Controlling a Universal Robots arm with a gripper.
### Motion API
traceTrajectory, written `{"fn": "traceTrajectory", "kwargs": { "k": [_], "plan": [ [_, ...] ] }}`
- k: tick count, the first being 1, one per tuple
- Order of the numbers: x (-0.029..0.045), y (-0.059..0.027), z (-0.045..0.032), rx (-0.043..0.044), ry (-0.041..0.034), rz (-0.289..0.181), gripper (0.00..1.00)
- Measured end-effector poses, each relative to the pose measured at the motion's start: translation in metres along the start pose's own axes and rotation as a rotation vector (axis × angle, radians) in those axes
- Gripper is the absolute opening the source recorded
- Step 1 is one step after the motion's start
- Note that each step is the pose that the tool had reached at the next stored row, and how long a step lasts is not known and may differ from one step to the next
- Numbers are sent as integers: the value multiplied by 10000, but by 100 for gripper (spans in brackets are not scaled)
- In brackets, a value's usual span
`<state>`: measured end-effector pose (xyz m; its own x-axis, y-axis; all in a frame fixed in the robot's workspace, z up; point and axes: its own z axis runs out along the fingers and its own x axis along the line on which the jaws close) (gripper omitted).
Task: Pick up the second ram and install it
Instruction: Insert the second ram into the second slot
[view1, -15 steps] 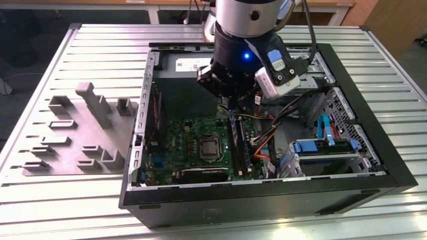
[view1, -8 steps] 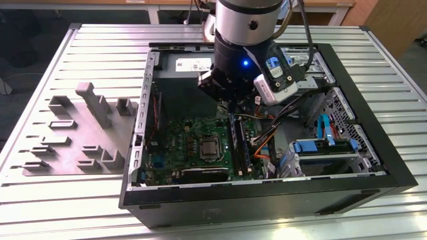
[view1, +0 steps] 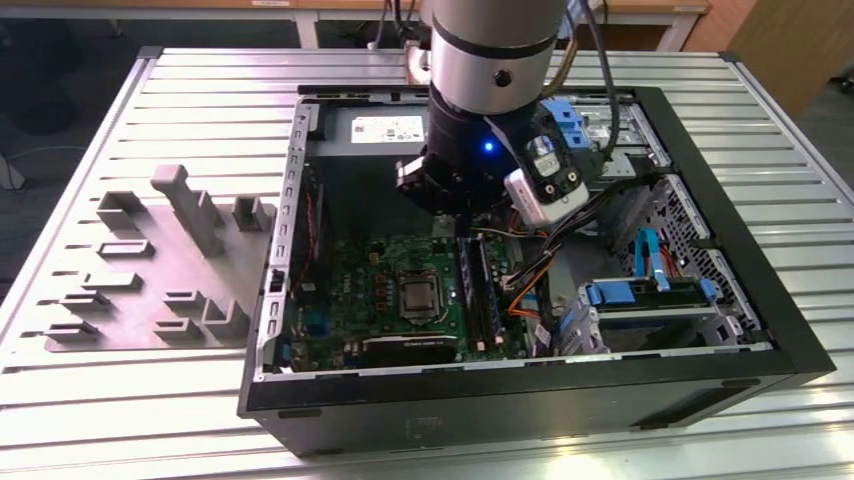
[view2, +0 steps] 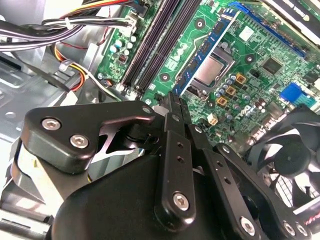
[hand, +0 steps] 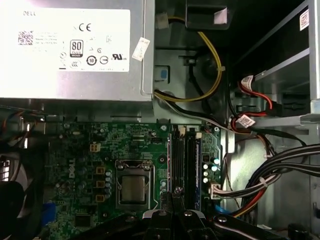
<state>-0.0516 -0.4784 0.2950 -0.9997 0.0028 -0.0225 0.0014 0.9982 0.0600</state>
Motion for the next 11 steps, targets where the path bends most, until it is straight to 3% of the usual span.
{"fn": "traceTrajectory", "kwargs": {
  "k": [11],
  "plan": [
    [3, -37, 198, -1, 0, 1, 12]
  ]
}}
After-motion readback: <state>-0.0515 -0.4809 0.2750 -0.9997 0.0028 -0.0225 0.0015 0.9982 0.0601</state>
